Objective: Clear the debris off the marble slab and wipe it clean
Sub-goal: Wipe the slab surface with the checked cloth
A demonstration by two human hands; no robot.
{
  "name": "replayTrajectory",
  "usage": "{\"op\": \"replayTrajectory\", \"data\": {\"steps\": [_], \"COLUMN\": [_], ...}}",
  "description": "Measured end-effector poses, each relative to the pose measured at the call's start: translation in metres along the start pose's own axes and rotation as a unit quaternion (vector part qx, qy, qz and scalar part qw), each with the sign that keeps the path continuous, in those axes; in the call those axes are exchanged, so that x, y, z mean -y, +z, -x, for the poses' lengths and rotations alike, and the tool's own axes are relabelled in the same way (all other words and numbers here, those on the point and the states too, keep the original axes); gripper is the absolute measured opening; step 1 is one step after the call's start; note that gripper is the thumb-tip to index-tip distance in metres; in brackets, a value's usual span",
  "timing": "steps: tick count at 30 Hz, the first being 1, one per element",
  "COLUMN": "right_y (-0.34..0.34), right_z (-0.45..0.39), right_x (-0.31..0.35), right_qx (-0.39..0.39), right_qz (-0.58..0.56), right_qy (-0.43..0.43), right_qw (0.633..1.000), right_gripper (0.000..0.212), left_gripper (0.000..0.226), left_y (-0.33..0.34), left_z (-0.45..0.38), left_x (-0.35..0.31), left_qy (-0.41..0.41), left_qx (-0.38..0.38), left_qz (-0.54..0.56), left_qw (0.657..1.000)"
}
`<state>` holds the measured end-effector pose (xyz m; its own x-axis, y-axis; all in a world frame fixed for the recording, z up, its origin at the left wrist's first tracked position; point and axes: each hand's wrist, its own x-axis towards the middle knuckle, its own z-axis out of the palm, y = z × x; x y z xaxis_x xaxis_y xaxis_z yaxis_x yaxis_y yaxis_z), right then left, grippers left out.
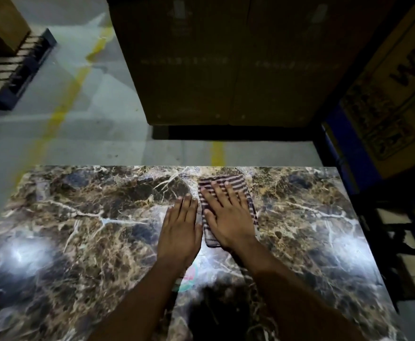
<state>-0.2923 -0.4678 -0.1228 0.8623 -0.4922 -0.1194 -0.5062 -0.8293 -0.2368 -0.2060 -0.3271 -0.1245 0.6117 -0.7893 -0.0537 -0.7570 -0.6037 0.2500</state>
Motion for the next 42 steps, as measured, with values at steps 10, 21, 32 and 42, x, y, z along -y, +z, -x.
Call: {"op": "replayTrajectory", "data": {"steps": [10, 21, 32, 42], "right_y": [-0.011, -0.017, -0.012, -0.006], "right_z": [-0.044, -0.012, 0.029, 0.086], "right_x": [-0.018, -0.073, -0.073, -0.05], "right_qx": [-0.002, -0.003, 0.01, 0.015], "right_qz": [0.015, 0.036, 0.037, 0.026], "right_qy": [-0.025, -0.016, 0.003, 0.013], "right_qw": [1.0, 0.999, 0.999, 0.999], "right_gripper": [0.057, 0.058, 0.068, 0.066], "left_gripper": [0.061, 0.06, 0.057, 0.057], "left_y": [-0.002, 0.011, 0.02, 0.027], "left_z": [-0.02, -0.03, 0.009, 0.07], "left_x": [-0.021, -0.059, -0.079, -0.078], "left_qy": [-0.017, 0.016, 0.019, 0.021], "left_qx": [-0.006, -0.007, 0.003, 0.004], "left_qz": [0.019, -0.001, 0.032, 0.005], "left_qw": [1.0, 1.0, 0.999, 1.0]}}
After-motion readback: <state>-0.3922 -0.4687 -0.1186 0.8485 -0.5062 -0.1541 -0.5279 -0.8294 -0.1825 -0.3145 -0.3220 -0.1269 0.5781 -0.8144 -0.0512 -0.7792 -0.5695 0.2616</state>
